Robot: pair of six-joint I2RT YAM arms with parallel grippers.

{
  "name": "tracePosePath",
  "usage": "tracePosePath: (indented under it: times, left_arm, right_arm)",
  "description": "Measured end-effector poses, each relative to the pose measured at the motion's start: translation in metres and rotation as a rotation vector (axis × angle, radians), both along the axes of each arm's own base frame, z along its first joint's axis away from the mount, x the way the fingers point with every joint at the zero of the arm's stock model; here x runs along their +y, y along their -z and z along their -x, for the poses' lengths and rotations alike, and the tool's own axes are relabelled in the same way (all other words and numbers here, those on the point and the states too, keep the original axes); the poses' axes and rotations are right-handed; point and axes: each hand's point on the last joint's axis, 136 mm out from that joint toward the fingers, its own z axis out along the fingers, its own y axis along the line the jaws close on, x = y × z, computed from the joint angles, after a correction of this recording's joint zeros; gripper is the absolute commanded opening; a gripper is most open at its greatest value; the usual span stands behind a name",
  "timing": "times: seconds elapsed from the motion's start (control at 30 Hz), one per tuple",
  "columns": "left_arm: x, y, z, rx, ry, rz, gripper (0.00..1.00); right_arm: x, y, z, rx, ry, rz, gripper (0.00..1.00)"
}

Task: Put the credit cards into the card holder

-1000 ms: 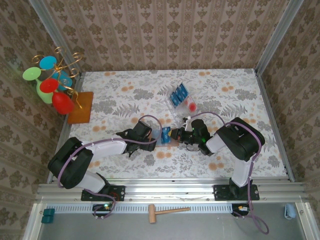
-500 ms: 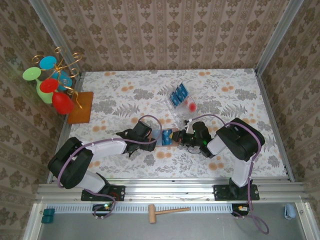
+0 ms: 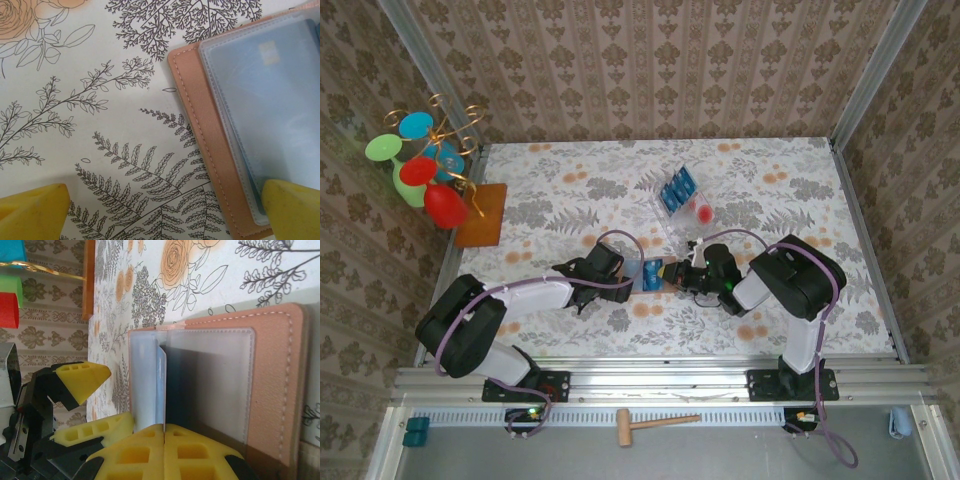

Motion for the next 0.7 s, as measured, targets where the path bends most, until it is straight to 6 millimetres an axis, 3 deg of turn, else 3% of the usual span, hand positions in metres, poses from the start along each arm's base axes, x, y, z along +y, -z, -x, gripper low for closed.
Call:
tracePosePath:
  times: [0.7]
  left_arm:
    - [0.0005,-0.0010,0.0005,0.000,0.000,0.000,1.00]
  right_arm:
    - [0.0058,0.0008,-0.0001,0.008,-0.008,-0.005,0.00]
